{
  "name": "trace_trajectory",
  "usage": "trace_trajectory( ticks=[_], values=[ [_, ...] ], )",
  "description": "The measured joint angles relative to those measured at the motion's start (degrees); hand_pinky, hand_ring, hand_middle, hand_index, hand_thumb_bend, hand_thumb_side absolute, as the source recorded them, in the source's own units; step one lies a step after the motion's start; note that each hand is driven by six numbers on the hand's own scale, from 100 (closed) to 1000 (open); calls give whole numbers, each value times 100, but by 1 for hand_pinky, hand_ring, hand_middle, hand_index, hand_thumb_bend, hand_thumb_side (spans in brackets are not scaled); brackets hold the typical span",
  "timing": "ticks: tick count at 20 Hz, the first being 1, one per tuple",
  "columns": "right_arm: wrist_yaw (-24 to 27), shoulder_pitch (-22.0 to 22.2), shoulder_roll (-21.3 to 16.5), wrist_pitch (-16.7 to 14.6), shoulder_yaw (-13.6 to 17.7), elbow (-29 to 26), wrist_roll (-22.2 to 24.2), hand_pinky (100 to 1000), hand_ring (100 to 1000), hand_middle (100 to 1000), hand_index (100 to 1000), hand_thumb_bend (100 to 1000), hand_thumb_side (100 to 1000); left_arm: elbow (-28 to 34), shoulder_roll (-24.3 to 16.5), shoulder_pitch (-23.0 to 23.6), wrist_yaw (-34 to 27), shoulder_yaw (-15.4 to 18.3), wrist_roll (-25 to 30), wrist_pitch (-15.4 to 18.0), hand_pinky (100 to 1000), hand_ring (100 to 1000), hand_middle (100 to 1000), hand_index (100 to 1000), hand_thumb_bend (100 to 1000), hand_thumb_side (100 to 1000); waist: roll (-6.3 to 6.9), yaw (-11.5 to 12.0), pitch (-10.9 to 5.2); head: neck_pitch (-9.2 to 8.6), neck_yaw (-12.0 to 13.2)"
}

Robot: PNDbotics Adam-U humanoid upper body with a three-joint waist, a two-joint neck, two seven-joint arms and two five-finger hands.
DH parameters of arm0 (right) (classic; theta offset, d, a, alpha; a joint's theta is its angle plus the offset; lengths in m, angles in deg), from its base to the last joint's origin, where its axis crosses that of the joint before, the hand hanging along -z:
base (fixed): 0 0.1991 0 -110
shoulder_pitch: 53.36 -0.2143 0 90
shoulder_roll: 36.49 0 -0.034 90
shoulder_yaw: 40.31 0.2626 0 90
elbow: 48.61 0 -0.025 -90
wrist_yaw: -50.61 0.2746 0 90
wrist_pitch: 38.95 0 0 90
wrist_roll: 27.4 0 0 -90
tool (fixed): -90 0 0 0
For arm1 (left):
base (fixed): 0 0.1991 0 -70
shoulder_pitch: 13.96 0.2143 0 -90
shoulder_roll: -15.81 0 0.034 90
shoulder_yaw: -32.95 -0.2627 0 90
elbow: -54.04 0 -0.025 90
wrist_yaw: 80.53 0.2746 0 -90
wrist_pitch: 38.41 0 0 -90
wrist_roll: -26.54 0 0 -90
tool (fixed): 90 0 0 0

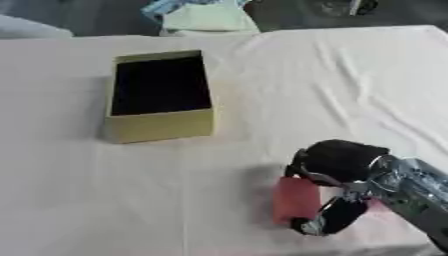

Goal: Pick up objects on the table and place them in the box.

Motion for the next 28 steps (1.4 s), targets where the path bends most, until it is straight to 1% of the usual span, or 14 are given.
trace_trajectory(
  ticks=[2, 3, 4, 5, 13, 20, 28],
  values=[
    [97, -55, -1, -25, 48, 0, -51, 680, 615, 427, 693, 305, 520, 0, 0, 0, 0, 0, 0, 0, 672, 689, 676, 790, 424, 836, -3, 0, -3, 0, 1],
    [148, -85, -2, -40, 88, 0, -80, 680, 613, 425, 692, 278, 536, 0, 0, 0, 1, 0, 0, 0, 672, 689, 677, 790, 424, 836, -6, 0, -6, 0, 2],
    [199, -116, -4, -61, 135, 0, -108, 680, 612, 424, 691, 307, 512, 0, 0, 0, 2, 0, 0, 0, 672, 689, 677, 790, 424, 836, -9, 0, -9, 0, 4],
    [246, -153, -9, -83, 186, 0, -140, 681, 612, 423, 690, 316, 499, 0, 0, 0, 4, 0, 0, 0, 672, 689, 677, 790, 424, 835, -12, 0, -11, 0, 5],
    [528, -479, -230, -253, 546, 0, -323, 679, 606, 417, 684, 331, 473, 0, 0, 0, 5, 1, -1, 1, 672, 689, 677, 791, 426, 833, -31, 6, -17, 0, 29],
    [746, -747, -349, -305, 689, 0, -351, 683, 605, 414, 686, 337, 461, 0, 0, 0, 5, 2, -2, 2, 672, 689, 678, 791, 426, 833, -32, 17, -20, 0, 30],
    [975, -1490, -425, -239, 862, 0, -310, 696, 603, 410, 693, 362, 429, 0, -1, -3, 5, 2, -3, 3, 671, 689, 678, 792, 424, 835, -32, 27, -14, 0, 18]
  ],
)
